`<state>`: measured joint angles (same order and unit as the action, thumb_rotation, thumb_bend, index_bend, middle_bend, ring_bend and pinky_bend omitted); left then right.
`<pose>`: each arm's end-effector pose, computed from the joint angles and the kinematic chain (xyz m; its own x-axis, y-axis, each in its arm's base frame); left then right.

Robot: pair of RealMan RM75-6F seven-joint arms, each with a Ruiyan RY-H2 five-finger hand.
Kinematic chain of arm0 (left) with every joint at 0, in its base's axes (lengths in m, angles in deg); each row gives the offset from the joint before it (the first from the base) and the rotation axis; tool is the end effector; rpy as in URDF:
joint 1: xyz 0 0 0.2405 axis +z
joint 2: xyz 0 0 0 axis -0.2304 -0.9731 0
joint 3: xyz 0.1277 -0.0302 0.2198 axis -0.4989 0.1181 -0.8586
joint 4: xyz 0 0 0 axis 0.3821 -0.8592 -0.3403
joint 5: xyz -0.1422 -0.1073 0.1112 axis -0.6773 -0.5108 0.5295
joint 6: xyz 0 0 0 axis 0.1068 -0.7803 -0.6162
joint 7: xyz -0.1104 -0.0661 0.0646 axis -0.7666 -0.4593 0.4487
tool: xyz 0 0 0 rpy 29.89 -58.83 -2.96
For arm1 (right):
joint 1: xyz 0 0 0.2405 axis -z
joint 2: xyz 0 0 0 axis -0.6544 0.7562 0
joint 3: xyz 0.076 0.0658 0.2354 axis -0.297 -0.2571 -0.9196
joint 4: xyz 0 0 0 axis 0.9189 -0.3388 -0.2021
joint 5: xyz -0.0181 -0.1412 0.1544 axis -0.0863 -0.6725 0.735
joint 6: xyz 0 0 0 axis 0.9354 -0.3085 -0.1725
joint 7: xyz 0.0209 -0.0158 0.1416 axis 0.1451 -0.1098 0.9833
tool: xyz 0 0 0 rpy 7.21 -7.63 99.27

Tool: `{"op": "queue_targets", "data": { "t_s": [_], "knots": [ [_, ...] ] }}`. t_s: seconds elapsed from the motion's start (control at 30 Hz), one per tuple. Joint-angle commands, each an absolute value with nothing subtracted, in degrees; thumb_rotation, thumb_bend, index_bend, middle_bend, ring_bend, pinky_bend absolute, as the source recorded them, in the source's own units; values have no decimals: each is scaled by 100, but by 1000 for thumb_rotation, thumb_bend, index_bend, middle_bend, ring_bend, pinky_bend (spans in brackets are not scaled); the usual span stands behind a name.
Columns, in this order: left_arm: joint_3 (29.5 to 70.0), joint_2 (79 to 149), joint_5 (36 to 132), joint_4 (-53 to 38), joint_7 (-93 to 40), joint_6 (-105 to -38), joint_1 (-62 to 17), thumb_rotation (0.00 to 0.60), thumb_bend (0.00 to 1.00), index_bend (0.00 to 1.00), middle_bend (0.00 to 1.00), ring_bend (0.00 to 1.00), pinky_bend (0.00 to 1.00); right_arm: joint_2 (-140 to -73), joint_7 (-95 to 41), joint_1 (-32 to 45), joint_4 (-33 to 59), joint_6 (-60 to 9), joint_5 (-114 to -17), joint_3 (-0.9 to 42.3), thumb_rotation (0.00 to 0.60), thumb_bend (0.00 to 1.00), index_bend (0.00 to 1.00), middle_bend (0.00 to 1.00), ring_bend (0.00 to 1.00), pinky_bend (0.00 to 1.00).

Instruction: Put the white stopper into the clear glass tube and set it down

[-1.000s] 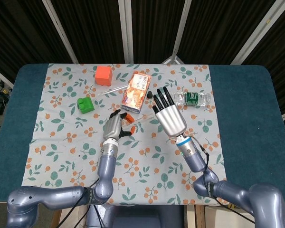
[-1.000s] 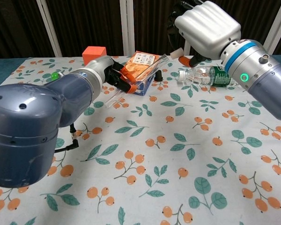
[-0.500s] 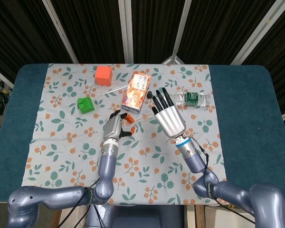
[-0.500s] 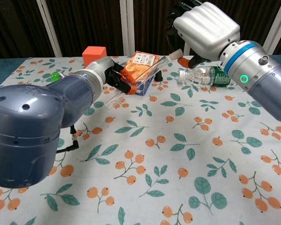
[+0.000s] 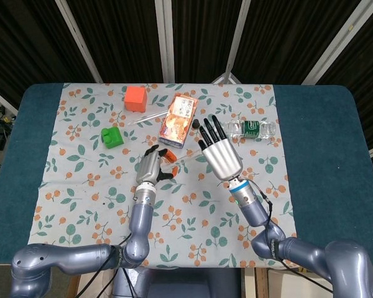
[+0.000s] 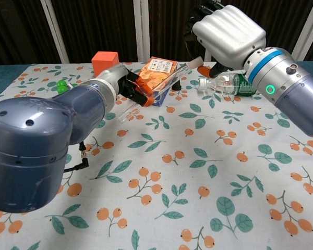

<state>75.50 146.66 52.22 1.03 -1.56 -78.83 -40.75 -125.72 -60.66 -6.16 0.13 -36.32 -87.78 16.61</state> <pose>-0.0282 0.3557 -0.0812 -0.2451 0.2537 0.9357 0.9653 0.1536 0.2112 -0.0934 -0.3743 -0.0108 0.5849 0.4196 0.6942 -0.5691 -0.3974 0.7198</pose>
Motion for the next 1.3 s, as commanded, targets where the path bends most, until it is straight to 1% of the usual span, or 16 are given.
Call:
{"op": "queue_targets", "data": {
  "t_s": [0.03, 0.6, 1.3],
  "knots": [
    [7560, 14669, 5224, 91, -165, -7877, -4076, 600, 755, 529, 432, 73, 0, -12576, -6071, -611, 21, -3634, -8770, 1661, 600, 357, 667, 264, 114, 75],
    [7588, 14727, 5258, 22, -235, -7865, -4081, 600, 756, 526, 433, 72, 0, -12598, -6129, -588, 123, -3638, -8726, 1654, 600, 358, 667, 264, 114, 75],
    [7502, 14742, 5405, 44, -272, -7846, -4053, 600, 756, 525, 433, 73, 0, -12571, -6163, -604, 178, -3599, -8679, 1620, 600, 360, 667, 264, 114, 75]
  ]
}}
